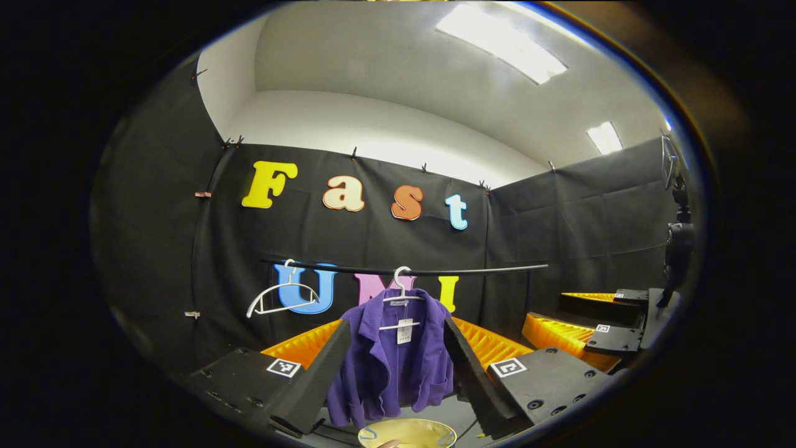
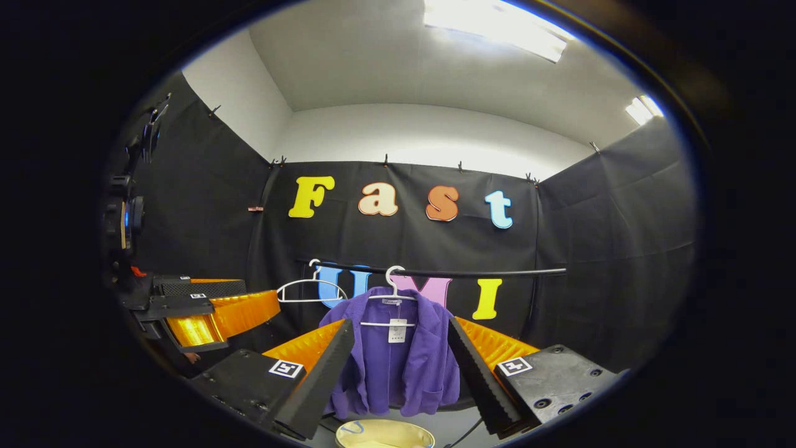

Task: Grasp the clothes on the hanger with both hands and then place them into the laundry hamper below.

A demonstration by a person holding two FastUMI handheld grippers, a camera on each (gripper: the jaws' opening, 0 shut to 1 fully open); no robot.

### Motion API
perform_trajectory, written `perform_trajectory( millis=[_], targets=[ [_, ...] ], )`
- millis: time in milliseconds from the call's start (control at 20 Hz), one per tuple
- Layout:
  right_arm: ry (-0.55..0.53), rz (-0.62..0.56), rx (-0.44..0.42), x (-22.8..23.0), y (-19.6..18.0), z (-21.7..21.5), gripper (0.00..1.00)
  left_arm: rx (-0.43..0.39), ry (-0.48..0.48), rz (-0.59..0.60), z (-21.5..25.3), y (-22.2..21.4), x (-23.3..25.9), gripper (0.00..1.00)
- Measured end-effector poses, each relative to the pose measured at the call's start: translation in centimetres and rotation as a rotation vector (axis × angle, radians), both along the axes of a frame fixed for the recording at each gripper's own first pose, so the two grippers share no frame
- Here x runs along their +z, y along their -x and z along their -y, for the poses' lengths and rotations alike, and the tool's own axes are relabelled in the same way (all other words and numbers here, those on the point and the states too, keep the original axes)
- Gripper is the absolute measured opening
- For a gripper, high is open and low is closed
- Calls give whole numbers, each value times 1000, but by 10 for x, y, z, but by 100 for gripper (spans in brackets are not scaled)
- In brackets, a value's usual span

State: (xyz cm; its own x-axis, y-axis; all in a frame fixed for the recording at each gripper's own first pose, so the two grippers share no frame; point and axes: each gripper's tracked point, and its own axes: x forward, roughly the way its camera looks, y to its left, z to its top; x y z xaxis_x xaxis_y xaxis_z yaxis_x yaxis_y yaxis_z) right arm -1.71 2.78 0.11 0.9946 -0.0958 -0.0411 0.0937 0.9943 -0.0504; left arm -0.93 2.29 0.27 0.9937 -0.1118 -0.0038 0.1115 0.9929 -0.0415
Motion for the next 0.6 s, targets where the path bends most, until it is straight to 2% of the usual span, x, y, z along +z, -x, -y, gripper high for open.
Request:
perform_trajectory(
  millis=[300, 600],
  targets=[
    [39, -9, -80, -1, 16, -6, 97, -59, 20, -14, -15, 9, -3, 94],
    [53, -23, -121, -14, 9, 4, 97, -62, 36, -30, -26, -1, -19, 94]
  ],
)
